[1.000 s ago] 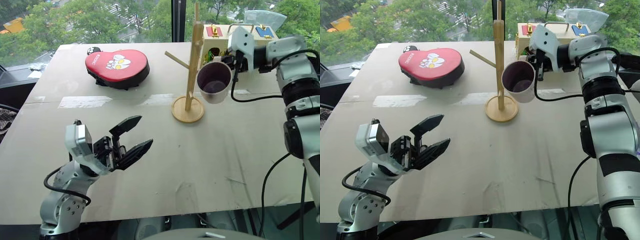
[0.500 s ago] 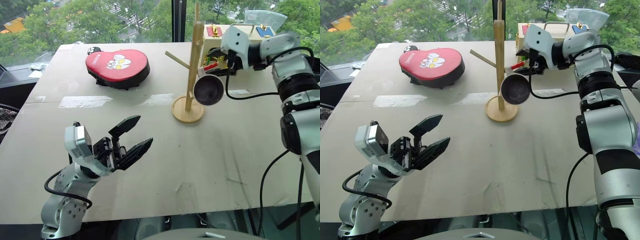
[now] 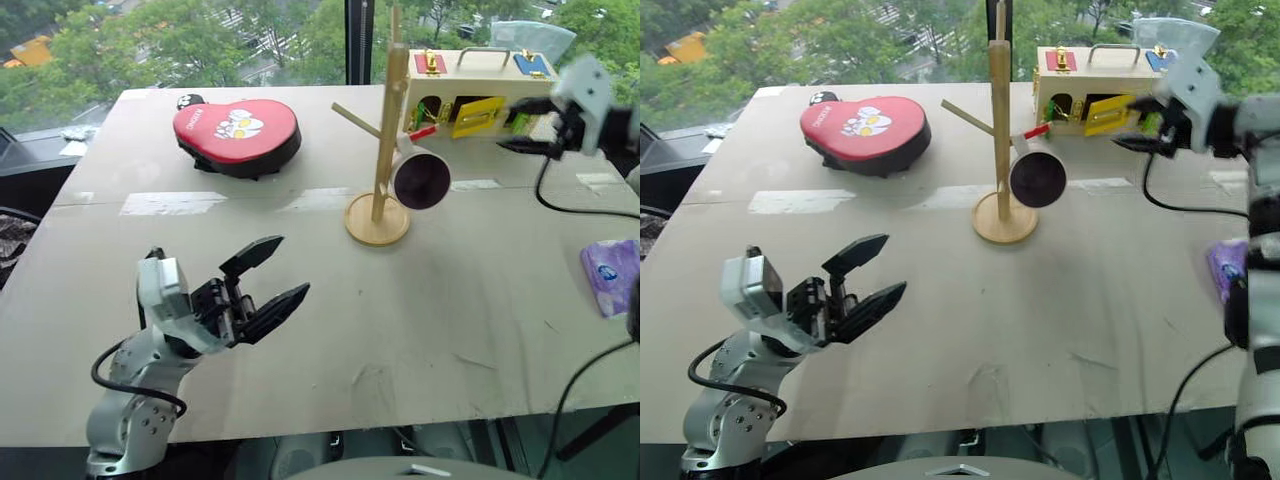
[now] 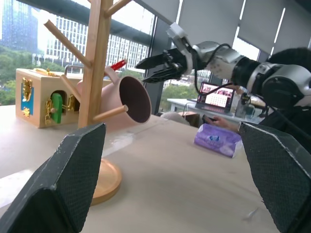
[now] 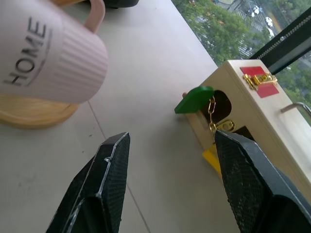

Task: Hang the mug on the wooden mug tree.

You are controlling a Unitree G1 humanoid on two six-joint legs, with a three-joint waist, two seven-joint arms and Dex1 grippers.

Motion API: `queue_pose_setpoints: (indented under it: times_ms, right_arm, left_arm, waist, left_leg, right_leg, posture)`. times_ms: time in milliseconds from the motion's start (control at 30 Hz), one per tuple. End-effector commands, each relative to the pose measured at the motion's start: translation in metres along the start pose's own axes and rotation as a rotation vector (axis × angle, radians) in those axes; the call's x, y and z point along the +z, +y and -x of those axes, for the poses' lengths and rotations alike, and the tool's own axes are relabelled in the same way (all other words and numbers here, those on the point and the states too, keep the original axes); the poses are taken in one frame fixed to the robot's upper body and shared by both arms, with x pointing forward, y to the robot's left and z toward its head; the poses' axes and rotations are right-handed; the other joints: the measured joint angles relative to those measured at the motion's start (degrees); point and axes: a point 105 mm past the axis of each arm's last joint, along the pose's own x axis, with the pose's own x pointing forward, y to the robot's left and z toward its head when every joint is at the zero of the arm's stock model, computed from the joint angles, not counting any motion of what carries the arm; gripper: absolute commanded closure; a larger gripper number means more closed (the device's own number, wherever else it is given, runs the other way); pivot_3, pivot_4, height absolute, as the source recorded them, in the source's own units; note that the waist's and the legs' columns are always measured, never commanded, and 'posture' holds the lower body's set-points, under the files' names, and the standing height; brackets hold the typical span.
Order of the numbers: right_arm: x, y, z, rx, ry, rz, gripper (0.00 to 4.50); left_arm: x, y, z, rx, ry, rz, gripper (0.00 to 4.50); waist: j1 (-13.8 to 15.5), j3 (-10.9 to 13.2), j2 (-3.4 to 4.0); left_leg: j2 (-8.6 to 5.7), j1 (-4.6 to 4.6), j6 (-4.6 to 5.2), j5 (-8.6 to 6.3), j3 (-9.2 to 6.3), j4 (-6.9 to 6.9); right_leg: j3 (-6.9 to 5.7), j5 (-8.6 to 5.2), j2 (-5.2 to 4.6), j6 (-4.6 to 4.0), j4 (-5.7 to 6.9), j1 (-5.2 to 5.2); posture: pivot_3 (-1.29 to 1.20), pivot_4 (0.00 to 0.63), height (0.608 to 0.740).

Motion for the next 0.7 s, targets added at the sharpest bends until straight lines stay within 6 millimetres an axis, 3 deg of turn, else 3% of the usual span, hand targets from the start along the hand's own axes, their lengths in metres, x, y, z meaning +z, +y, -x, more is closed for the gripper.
queue_pose_setpoints:
  times_ms: [33, 200, 333, 533, 700]
  right_arm:
    - [-0.012, 0.022, 0.042, -0.07, -0.037, -0.095, 1.79]
    - [-0.037, 0.101, 0.084, -0.062, -0.008, -0.224, 1.79]
    - [-0.044, 0.14, 0.103, -0.136, 0.037, -0.316, 1.79]
    - [-0.05, 0.166, 0.099, -0.197, 0.066, -0.38, 1.79]
    - [-0.051, 0.164, 0.08, -0.278, 0.023, -0.378, 1.79]
  left_arm:
    - [-0.008, 0.001, 0.006, -0.003, 0.091, -0.031, 0.0]
    - [-0.02, 0.001, 0.025, 0.01, 0.228, 0.029, 0.0]
    - [-0.031, 0.005, 0.04, 0.059, 0.318, 0.038, 0.0]
    - [-0.046, 0.01, 0.052, 0.094, 0.402, 0.045, 0.0]
    - [-0.051, 0.016, 0.046, 0.1, 0.366, 0.038, 0.0]
  waist:
    - [0.6, 0.0, 0.01]
    - [1.1, 0.0, 0.31]
    - [0.9, 0.0, 0.35]
    - [1.1, -0.2, 0.17]
    - [1.1, -0.1, 0.19]
  left_leg:
    - [0.0, -0.02, 0.0, 0.0, -0.03, -0.02]
    - [0.02, 0.07, 0.01, -0.01, -0.05, -0.1]
    - [0.09, 0.16, -0.17, -0.14, -0.1, -0.13]
    - [0.12, 0.26, 0.01, -0.34, -0.1, -0.04]
    - [0.1, 0.12, -0.23, -0.19, -0.08, -0.04]
  right_leg:
    - [-0.05, 0.0, -0.01, 0.0, -0.05, 0.06]
    - [-0.08, -0.01, -0.02, 0.01, -0.17, 0.17]
    - [-0.03, -0.07, 0.01, -0.05, -0.16, 0.21]
    - [-0.04, -0.12, -0.08, -0.13, -0.15, 0.2]
    - [-0.05, -0.12, -0.08, -0.18, -0.2, 0.08]
  posture:
    - [0.0, 0.15, 0.731]
    - [0.0, 0.15, 0.731]
    - [0.0, 0.15, 0.731]
    - [0.0, 0.15, 0.731]
    - [0.0, 0.15, 0.731]
